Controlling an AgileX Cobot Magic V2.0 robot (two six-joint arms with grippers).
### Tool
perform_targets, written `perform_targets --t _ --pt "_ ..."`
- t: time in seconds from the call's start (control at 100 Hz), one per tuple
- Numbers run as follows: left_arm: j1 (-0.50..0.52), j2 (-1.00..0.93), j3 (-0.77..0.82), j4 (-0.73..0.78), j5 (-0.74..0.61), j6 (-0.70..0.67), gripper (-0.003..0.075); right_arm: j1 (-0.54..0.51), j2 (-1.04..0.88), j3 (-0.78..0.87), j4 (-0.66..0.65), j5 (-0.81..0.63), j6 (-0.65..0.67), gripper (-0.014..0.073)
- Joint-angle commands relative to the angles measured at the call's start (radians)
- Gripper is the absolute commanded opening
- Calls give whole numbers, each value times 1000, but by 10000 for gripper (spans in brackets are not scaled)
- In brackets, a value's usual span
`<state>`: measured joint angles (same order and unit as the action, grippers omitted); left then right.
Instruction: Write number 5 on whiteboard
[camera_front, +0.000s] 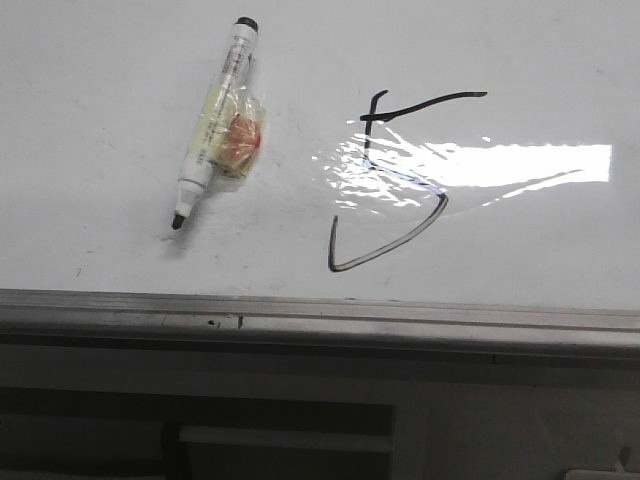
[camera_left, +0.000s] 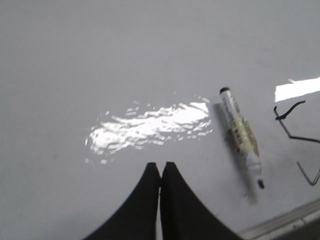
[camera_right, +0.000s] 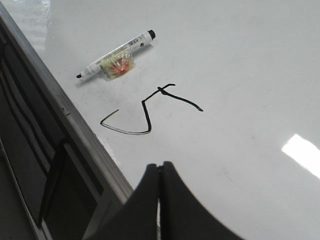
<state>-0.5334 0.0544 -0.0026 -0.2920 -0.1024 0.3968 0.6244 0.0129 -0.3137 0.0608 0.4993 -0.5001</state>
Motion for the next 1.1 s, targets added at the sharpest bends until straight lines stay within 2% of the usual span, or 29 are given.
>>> perform_targets --t 0.0,0.08,0.12,0.23,0.4,1.09 --pt "85 -32 5 141 20 -201 -20 -6 10 -25 -3 -85 1 -63" --pt "147 -71 26 150 119 -274 -20 -6 10 -25 -3 -85 1 -63" --pt "176 -89 28 150 217 -305 -20 -6 10 -25 -3 -85 1 -63" --pt "232 -85 26 152 378 -307 -20 -6 10 -25 -3 -85 1 -63" --pt "264 -85 27 142 376 -310 -20 -6 10 -25 -3 -85 1 -63" --pt "265 -85 27 142 376 -310 -20 -6 10 -25 -3 -85 1 -63"
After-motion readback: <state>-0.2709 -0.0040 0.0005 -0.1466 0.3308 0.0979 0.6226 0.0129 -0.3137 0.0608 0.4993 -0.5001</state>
